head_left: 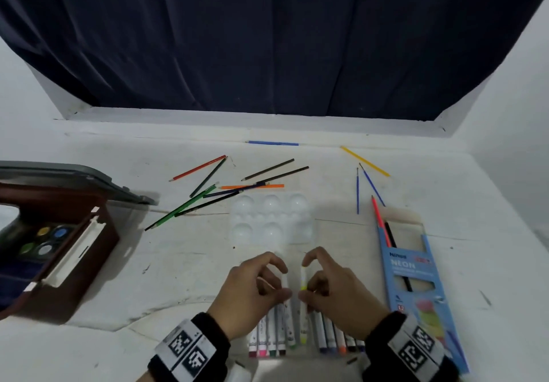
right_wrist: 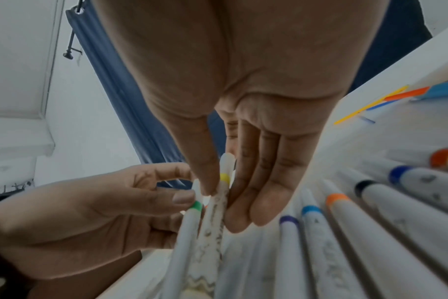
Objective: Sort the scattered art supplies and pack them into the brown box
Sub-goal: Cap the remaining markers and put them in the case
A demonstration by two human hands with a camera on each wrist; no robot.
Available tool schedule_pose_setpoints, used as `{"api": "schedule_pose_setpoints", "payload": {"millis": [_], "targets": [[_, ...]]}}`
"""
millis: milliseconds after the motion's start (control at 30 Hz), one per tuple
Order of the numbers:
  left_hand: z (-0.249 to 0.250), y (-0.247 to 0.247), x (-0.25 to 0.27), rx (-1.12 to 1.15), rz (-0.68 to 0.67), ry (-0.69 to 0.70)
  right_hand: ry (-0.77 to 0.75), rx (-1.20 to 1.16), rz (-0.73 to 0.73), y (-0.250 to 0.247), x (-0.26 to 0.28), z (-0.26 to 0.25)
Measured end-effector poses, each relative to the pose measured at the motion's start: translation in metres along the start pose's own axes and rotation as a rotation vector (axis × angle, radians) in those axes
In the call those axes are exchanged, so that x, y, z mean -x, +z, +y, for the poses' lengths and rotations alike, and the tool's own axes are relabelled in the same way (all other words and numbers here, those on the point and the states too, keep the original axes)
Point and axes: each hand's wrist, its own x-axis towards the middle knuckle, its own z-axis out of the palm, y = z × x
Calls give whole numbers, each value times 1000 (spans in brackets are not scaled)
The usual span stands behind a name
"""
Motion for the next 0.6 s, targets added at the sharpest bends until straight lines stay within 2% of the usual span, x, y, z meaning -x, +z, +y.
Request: {"api": "schedule_pose_setpoints", "payload": {"millis": [233, 400, 600], "targets": [[-8, 7, -1, -272, -46, 78, -4, 104, -13, 7, 1, 12], [-5, 4, 0, -637, -166, 101, 17, 323, -144, 3, -3, 8], [2, 3, -3, -731, -175, 39, 17, 628, -204, 6, -7, -4]]}}
